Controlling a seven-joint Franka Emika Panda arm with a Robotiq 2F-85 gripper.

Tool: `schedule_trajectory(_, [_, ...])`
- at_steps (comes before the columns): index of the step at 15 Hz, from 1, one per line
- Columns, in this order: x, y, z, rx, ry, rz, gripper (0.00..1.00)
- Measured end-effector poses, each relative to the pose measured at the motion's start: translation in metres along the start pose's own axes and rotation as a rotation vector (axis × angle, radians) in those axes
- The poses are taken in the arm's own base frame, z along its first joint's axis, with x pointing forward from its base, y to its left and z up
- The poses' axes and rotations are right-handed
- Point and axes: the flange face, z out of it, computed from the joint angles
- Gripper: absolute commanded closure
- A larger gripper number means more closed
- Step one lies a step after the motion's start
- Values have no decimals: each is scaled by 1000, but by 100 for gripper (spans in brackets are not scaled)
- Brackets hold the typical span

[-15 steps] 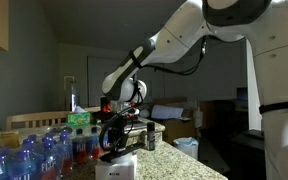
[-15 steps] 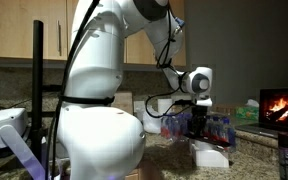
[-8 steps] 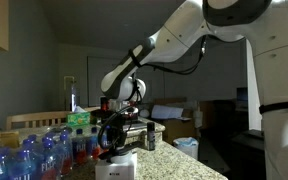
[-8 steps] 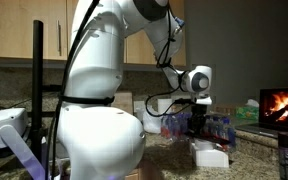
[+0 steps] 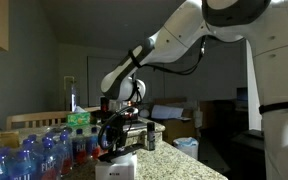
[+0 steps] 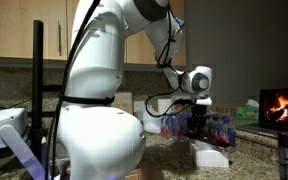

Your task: Take the bottle and the black object and put them on the counter, then stack the clear tape, the black object and the bottle on the box

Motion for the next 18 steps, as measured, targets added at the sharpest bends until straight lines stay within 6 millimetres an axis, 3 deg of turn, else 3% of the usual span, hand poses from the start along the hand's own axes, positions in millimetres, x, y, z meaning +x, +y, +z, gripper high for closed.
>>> schedule_trajectory(1, [0, 0, 0, 0, 0, 0, 1])
schedule_trajectory(7, [-2, -1, -4, 9, -1, -4, 0])
schedule_trajectory(11, [9, -4, -35, 106, 35, -9, 0])
schedule_trajectory(14, [39, -1, -70, 183, 71, 15, 0])
schedule_trajectory(18, [109, 9, -114, 242, 125, 89, 0])
